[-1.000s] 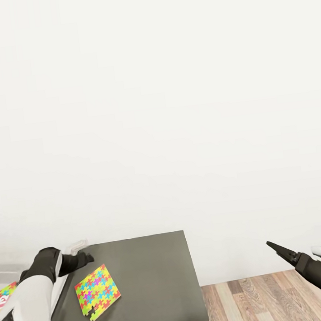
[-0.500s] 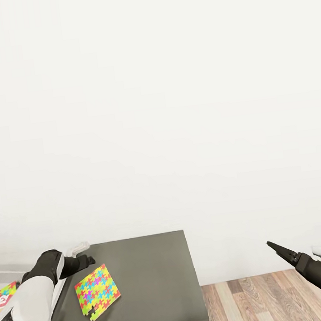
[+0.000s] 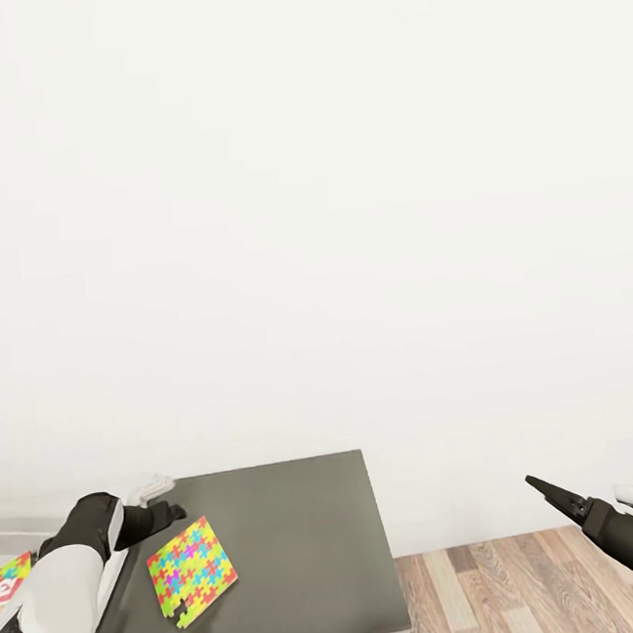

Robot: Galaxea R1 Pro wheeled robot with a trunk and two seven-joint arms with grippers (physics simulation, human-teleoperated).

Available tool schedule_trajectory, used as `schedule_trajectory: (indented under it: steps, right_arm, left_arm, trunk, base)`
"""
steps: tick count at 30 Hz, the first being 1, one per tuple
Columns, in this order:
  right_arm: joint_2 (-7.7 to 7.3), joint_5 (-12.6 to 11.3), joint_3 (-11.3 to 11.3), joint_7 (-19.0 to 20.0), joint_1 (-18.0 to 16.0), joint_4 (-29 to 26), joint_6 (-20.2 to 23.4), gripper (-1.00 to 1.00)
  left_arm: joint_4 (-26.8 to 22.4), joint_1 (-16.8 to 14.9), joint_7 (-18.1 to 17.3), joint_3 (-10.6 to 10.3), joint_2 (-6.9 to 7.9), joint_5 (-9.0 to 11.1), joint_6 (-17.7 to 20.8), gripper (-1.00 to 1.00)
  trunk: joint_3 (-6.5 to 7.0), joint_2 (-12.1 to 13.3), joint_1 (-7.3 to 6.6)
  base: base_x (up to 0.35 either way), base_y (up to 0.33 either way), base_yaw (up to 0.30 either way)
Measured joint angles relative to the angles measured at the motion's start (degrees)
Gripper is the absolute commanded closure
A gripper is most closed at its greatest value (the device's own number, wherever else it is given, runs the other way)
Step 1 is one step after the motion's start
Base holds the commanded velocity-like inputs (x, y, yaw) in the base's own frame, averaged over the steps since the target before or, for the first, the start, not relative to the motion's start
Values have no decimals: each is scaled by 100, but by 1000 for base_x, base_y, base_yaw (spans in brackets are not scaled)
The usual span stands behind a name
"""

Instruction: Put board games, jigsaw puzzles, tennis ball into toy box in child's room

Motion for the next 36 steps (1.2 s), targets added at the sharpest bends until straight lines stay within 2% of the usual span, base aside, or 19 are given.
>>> schedule_trajectory:
  steps: [4,11,29,34,36]
  right_arm:
    - [1,-1,0,0,0,0,0,-100]
    - [1,-2,0,0,0,0,0,-100]
    - [2,-2,1,0,0,0,0,-100]
    - [2,-2,2,0,0,0,0,-100]
    - [2,-2,4,0,0,0,0,-100]
  left_arm:
    - [0,-1,-7,1,39,127,9,-100]
    - [0,-1,-6,-6,78,464,14,-100]
    - [6,-1,-20,0,89,648,39,-100]
    - [8,-2,-30,-6,89,894,42,-100]
    - [8,0,-34,-13,90,1098,44,-100]
  trunk:
    - [-29,0,0]
    - [-83,0,0]
    - [-232,0,0]
    - [-273,0,0]
    - [-290,0,0]
  base:
    - [0,0,0]
    - [0,0,0]
    - [0,0,0]
    - [0,0,0]
    - [0,0,0]
